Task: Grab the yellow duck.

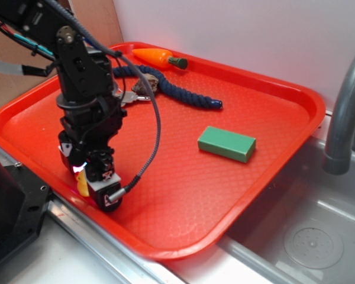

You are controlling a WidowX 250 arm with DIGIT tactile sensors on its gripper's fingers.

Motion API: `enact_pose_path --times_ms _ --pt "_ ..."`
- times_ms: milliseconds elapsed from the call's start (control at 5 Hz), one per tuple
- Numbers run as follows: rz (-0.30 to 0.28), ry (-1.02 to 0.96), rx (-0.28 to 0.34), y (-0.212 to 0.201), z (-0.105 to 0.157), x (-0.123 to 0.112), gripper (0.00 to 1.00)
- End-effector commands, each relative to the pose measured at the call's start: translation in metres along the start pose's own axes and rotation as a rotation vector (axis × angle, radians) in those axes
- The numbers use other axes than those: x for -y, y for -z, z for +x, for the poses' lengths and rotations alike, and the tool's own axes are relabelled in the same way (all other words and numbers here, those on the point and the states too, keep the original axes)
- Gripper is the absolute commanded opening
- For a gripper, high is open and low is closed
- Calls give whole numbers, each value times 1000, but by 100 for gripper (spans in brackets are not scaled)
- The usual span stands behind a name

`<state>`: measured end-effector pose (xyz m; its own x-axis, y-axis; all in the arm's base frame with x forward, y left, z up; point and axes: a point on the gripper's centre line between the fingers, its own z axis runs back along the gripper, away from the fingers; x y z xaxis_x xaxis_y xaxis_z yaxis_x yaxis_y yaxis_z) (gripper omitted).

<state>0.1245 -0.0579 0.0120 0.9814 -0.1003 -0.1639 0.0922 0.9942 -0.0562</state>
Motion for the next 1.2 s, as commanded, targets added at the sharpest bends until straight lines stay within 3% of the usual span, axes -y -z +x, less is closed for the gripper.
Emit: enact_pose_path --times_ms 0,200,400,600,800,1000 --pt "9 13 -9 5 -4 4 0" --pt "9 12 -3 0 -3 4 0" --pt "44 -42 34 -36 6 7 0" --pt "133 -81 171 -93 35 4 0" --pt "175 -88 278 -147 30 -1 0" --pt "144 -132 302 -197 25 -13 0"
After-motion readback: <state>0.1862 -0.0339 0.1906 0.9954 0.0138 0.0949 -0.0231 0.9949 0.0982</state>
